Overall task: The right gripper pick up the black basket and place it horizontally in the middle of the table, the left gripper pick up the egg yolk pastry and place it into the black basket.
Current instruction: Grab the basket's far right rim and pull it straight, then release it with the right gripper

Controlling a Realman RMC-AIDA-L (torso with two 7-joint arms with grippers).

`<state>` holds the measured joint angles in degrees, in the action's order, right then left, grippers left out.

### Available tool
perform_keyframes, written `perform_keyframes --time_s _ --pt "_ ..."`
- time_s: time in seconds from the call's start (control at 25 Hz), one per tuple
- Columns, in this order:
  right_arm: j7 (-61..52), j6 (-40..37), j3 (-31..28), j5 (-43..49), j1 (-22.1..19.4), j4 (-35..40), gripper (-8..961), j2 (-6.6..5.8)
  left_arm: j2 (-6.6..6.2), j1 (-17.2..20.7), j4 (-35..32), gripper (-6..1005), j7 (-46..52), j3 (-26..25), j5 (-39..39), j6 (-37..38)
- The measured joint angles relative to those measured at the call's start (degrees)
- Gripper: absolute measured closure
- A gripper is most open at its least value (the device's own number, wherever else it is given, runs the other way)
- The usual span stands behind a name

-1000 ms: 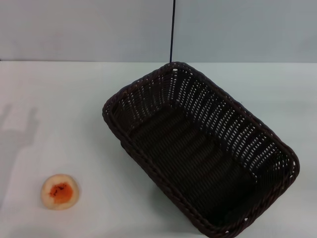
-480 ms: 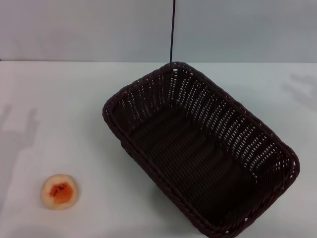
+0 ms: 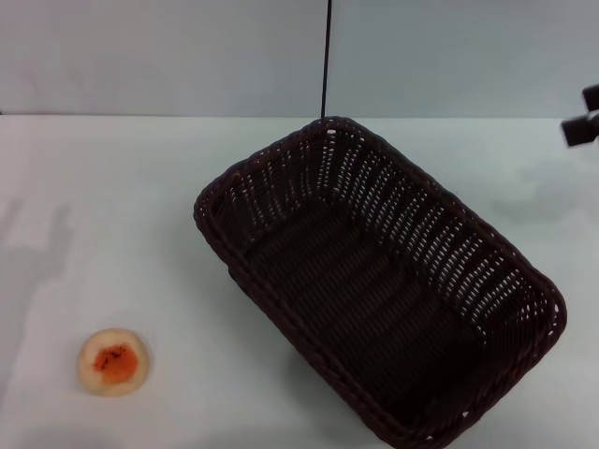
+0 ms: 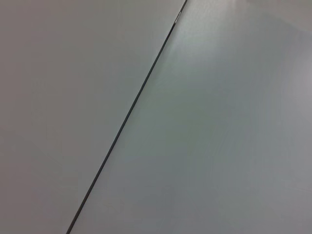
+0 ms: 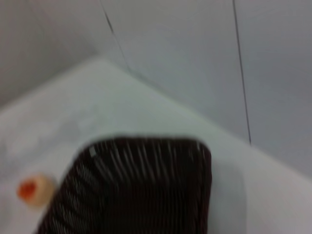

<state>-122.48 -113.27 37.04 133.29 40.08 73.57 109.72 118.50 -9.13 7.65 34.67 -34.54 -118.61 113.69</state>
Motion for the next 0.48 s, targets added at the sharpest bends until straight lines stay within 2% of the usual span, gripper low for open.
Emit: perform_keyframes --time_s 0.16,0.2,0.24,0.32,0.4,0.44,0.48 --pt "-0.78 0.61 3.74 5.21 2.08 -0.23 152 0.94 0.03 0.46 0.0 326 0.02 0.01 -0.15 0.06" --pt "-1.49 1.43 5.69 8.3 3.09 -0.6 153 1.78 0.03 0.69 0.0 326 0.03 0.01 -0.18 0.08" --pt "-1.49 1.43 5.69 8.3 3.09 -0.6 153 1.78 0.03 0.69 0.0 326 0.03 0.01 -0.18 0.08" --pt "-2.16 2.36 7.68 11.55 4.0 -1.26 154 2.85 0.01 1.05 0.0 327 0.04 0.01 -0.18 0.12" --pt "-2.48 3.26 9.53 15.11 5.14 -2.42 155 4.5 -0.02 1.39 0.0 327 0.04 0.0 -0.13 0.16" --pt "-2.48 3.26 9.53 15.11 5.14 -2.42 156 4.5 -0.02 1.39 0.0 327 0.04 0.0 -0.13 0.16" --pt "-2.54 4.0 10.21 16.15 5.54 -3.24 156 5.21 -0.11 1.58 0.0 328 0.36 0.0 -0.13 0.16"
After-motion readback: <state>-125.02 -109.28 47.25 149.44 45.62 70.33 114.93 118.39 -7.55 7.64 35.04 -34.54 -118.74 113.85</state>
